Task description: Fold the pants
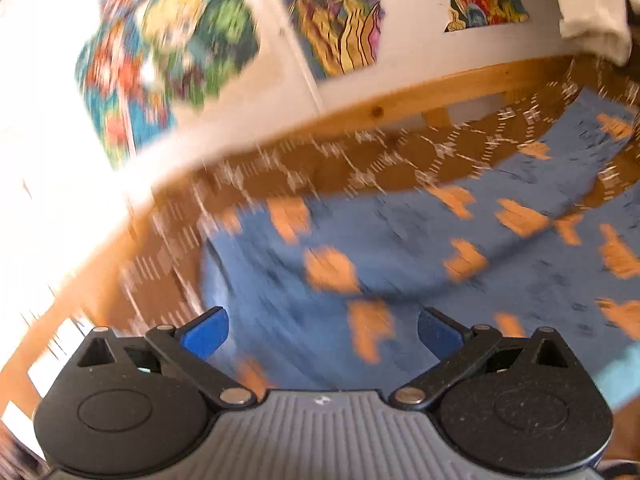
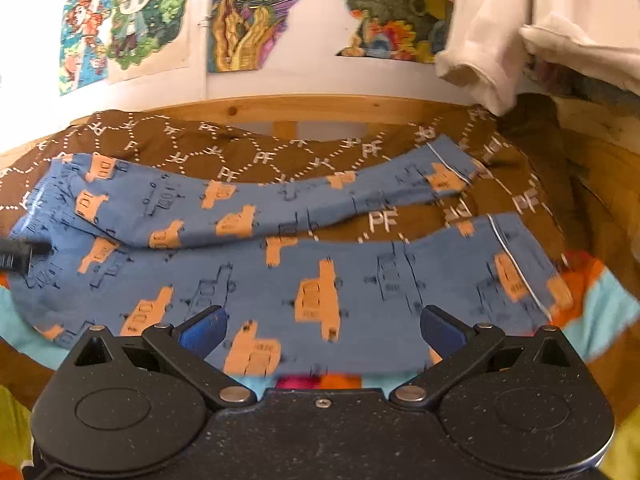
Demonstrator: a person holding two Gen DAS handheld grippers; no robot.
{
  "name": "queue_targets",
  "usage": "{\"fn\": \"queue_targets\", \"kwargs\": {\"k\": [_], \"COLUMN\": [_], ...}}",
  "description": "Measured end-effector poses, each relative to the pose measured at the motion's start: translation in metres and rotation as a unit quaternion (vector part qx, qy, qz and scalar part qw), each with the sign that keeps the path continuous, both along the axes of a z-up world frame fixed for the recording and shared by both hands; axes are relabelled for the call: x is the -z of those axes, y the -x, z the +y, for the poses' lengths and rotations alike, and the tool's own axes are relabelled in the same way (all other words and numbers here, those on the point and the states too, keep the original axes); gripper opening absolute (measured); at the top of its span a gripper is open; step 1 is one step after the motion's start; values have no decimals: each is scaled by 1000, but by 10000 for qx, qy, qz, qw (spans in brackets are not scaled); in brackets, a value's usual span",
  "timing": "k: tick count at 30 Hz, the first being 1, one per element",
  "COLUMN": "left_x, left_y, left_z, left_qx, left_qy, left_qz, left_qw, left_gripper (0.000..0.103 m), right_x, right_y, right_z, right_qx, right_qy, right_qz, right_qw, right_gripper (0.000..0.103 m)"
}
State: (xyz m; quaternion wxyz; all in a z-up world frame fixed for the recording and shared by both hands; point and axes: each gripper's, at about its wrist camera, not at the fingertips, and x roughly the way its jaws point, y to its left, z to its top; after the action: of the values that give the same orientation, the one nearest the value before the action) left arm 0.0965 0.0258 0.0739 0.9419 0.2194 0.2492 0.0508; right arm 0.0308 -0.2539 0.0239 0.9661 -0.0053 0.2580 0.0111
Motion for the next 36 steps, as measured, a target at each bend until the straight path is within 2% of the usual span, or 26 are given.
{"fn": "queue_targets", "kwargs": {"k": [2, 4, 6, 9, 13, 16, 19, 21, 24, 27, 28, 30, 31, 32, 33, 35, 36], "left_x": [-21, -40, -50, -53, -43, -30, -21, -17, -11, -6, -4, -1, 0, 2, 4, 7, 8], "left_y": [-26, -53, -79, -115, -151, -173, -187, -194, -207, -222, -225, -228, -229, -228, -227, -225, -224], "left_z": [5, 13, 23, 37, 49, 50, 53, 56, 60, 65, 68, 72, 73, 73, 72, 68, 65], "left_qx": [36, 6, -112, -73, 500, 880, 1160, 1292, 1430, 1409, 1419, 1518, 1553, 1596, 1642, 1708, 1716], "left_qy": [-219, -227, -165, -177, -555, -934, -865, -767, -737, -774, -735, -672, -691, -733, -772, -884, -946], "left_qz": [-67, -58, -53, -28, 177, 504, 803, 998, 1261, 1433, 1512, 1702, 1772, 1794, 1779, 1724, 1671], "left_qw": [9997, 9997, 9998, 9998, 9971, 9905, 9862, 9836, 9789, 9765, 9755, 9713, 9694, 9680, 9672, 9661, 9663], "left_gripper": [103, 103, 103, 103, 103, 103, 102, 101, 98, 88, 81, 64, 49, 40, 37, 19, 17], "right_x": [-11, -20, -30, -42, -56, -57, -51, -46, -38, -28, -24, -17, -13, -10, -7, -3, 0], "right_y": [-17, -38, -67, -113, -185, -242, -301, -335, -377, -395, -398, -402, -404, -407, -409, -414, -416], "right_z": [-9, -18, -26, -33, -22, 1, 25, 36, 49, 60, 64, 66, 66, 66, 66, 62, 61], "right_qx": [-324, -705, -1060, -1785, -2656, -3169, -3792, -3966, -4314, -4673, -4799, -4931, -4964, -4978, -4971, -4944, -4938], "right_qy": [53, 238, 490, 464, 395, 677, 724, 577, 368, 538, 639, 769, 807, 811, 782, 679, 658], "right_qz": [-26, -122, -63, 95, 622, 891, 1314, 1458, 1694, 1738, 1759, 1832, 1867, 1896, 1926, 2054, 2104], "right_qw": [9995, 9972, 9931, 9828, 9612, 9418, 9131, 9045, 8854, 8652, 8572, 8470, 8439, 8424, 8424, 8419, 8412], "right_gripper": [102, 102, 102, 102, 102, 102, 102, 101, 84, 73, 68, 66, 66, 66, 65, 63, 62]}}
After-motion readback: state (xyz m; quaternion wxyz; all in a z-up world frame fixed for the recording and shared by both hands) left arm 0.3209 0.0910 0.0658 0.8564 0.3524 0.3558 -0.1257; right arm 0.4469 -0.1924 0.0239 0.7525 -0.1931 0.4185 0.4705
